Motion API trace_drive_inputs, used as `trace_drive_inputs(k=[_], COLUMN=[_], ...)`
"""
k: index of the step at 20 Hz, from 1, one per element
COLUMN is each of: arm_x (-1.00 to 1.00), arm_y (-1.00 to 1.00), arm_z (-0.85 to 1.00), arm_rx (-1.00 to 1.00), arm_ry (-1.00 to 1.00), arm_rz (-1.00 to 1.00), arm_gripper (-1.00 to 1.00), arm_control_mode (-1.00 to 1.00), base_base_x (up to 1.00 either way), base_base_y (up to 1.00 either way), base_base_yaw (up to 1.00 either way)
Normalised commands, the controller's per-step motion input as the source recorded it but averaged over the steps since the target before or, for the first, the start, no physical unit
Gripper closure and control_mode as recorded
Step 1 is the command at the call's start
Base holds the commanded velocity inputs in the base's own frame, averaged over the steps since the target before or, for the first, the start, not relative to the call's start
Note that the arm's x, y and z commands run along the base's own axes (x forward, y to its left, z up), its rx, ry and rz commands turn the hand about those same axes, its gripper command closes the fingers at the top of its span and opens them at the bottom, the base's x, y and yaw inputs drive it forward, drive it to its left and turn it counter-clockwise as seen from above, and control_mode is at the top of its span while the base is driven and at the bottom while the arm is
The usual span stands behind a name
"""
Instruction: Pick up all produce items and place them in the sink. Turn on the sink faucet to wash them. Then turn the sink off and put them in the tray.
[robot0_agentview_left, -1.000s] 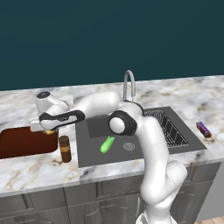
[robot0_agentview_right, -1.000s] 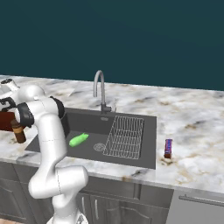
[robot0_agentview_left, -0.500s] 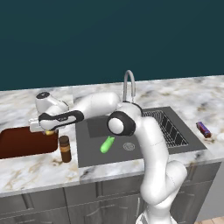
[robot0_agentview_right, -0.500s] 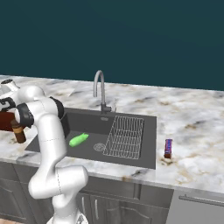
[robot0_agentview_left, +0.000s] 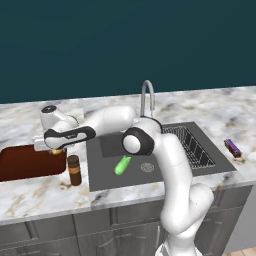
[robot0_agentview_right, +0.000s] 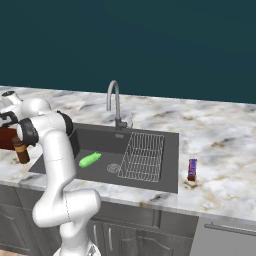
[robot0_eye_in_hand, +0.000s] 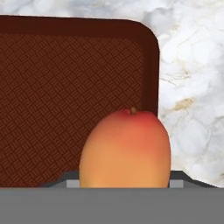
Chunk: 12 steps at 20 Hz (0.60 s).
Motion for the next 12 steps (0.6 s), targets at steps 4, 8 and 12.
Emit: trace_drive_inputs(k=[4, 8, 12], arm_x=[0.08, 0.06, 0.01], arm_y=[0.00, 0.00, 0.00], arm_z=[-0.09, -0.12, -0.08], arm_rx=[0.00, 0.00, 0.00], arm_ry=[0.00, 0.00, 0.00], arm_rz=[0.01, 0.00, 0.00], arm_gripper=[1.00, 1.00, 1.00], arm_control_mode=[-1.00, -1.00, -1.00], base_base_x=[0.00, 0.00, 0.00], base_base_y=[0.00, 0.00, 0.00], base_base_yaw=[0.00, 0.00, 0.00])
